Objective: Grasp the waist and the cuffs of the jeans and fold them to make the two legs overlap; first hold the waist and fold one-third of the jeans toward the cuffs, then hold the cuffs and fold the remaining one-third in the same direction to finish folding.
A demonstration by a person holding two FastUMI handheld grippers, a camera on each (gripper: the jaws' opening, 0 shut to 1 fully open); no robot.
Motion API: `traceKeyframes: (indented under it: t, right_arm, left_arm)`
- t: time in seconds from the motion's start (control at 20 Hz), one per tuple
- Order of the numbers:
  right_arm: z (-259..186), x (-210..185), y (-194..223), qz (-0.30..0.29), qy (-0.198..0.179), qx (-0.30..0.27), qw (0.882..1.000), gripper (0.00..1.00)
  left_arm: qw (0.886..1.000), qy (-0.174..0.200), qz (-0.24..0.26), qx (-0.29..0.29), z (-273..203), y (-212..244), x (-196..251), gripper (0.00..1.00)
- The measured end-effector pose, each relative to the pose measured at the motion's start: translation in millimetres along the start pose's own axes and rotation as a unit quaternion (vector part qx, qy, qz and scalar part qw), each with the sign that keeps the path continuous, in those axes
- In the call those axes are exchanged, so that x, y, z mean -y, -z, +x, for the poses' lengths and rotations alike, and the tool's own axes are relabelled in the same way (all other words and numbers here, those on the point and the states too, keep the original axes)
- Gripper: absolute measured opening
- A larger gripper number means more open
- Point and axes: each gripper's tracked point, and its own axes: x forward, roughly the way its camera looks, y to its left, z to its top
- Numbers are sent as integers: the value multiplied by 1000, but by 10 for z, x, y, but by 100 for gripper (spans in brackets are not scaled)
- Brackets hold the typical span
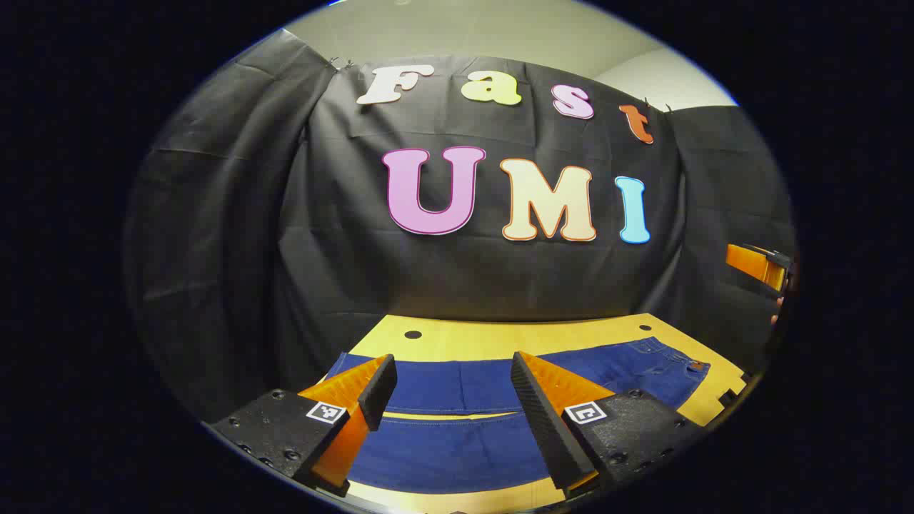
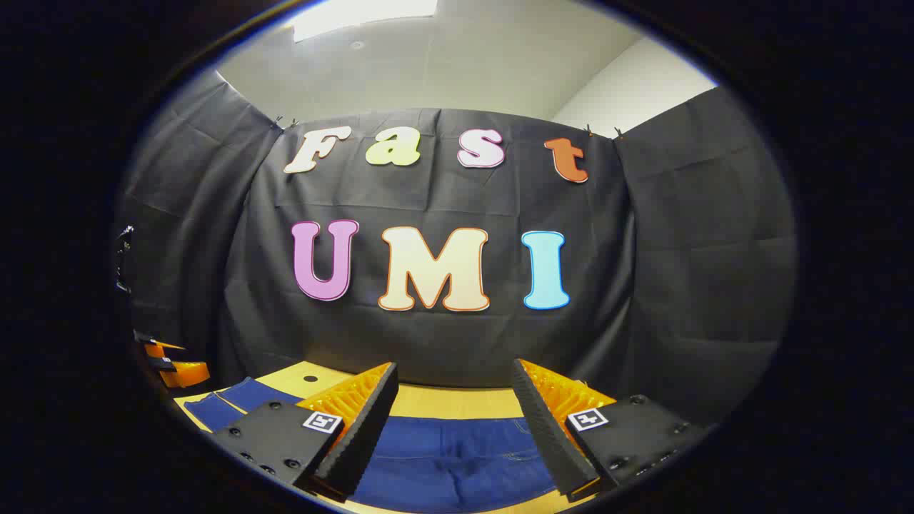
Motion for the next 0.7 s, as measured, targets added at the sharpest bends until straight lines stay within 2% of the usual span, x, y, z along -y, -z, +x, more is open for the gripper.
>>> traceKeyframes:
  t: [0.5, 0.55, 0.6, 0.7]
  right_arm:
    - [17, 68, 86, 2, 14, -11, 1000, 100]
    - [31, 70, 104, 3, 15, -13, 1000, 96]
    - [42, 74, 121, 2, 16, -15, 1000, 100]
    - [62, 61, 155, 3, 15, -20, 1000, 100]
  left_arm:
    - [1000, -12, -5, -16, 9, 78, -34, 95]
    - [1000, -14, -8, -18, 15, 90, -33, 95]
    - [1000, -15, -13, -20, 20, 91, -37, 95]
    - [999, -20, -15, -21, 37, 123, -71, 95]
